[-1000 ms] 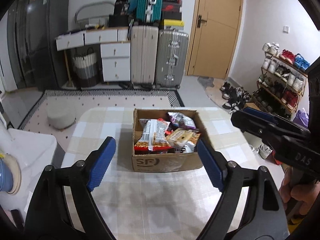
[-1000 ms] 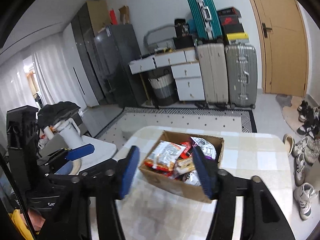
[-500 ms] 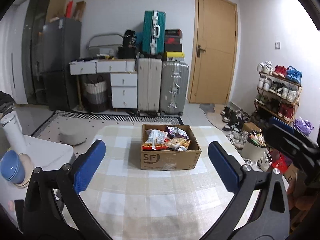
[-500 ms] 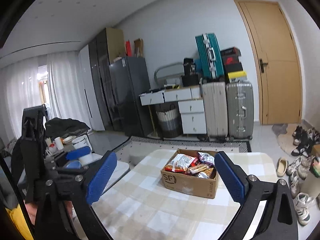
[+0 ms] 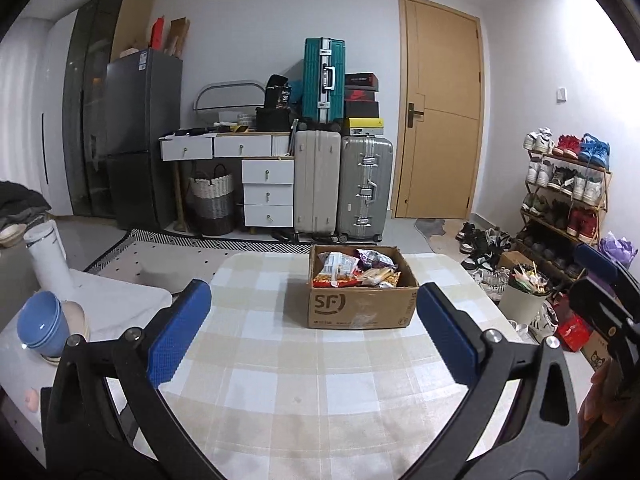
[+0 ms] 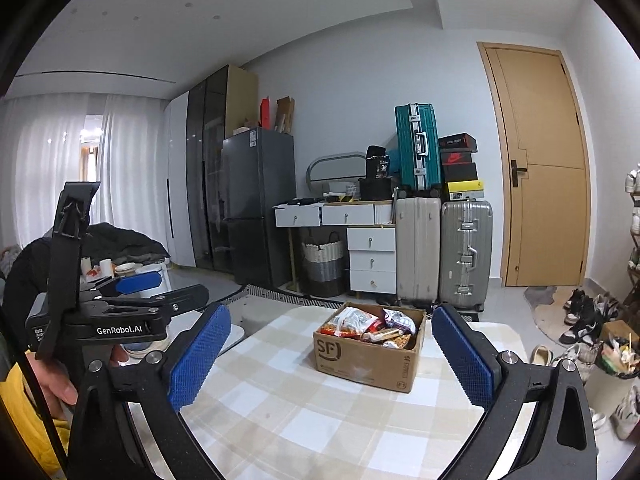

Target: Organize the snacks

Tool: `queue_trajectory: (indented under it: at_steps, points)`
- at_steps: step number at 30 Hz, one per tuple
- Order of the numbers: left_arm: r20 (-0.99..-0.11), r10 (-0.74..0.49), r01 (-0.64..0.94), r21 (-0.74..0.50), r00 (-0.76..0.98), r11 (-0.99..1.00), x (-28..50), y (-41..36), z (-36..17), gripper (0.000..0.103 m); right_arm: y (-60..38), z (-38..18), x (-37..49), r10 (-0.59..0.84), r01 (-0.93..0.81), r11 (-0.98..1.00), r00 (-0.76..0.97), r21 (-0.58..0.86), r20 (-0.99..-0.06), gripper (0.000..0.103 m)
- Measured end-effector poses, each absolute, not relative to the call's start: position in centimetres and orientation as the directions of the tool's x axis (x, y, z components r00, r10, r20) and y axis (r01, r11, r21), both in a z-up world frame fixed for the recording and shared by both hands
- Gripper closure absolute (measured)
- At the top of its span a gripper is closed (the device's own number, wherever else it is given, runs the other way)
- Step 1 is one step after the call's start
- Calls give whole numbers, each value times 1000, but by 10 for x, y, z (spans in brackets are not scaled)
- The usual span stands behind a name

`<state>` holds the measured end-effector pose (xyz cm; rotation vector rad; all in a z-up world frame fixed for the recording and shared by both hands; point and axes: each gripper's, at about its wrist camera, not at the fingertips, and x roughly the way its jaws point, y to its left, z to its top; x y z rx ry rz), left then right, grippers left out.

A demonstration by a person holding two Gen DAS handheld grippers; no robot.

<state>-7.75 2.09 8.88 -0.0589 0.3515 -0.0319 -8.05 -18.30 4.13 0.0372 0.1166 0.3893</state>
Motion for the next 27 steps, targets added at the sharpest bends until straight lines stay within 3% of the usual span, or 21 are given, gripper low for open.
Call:
queue_trajectory:
  at_steps: [8, 17, 21, 27]
  points:
    - [-366, -13, -7, -54, 930, 999, -39, 32, 51, 0, -186, 15, -47, 312, -311, 950, 943, 27, -113, 1]
    - [-421, -34, 17, -45, 906, 999, 31, 20, -31, 0, -187, -63, 11, 248, -249, 968, 947, 22, -204, 1]
    - [-428, -14, 4, -25, 904, 1000, 57, 14, -71, 0, -187, -95, 30, 188, -196, 980, 965, -21, -185, 1]
    - [-423, 6, -45, -83, 906, 996, 85, 23, -119, 0, -195, -119, 32, 197, -195, 980, 975, 31, -104, 1]
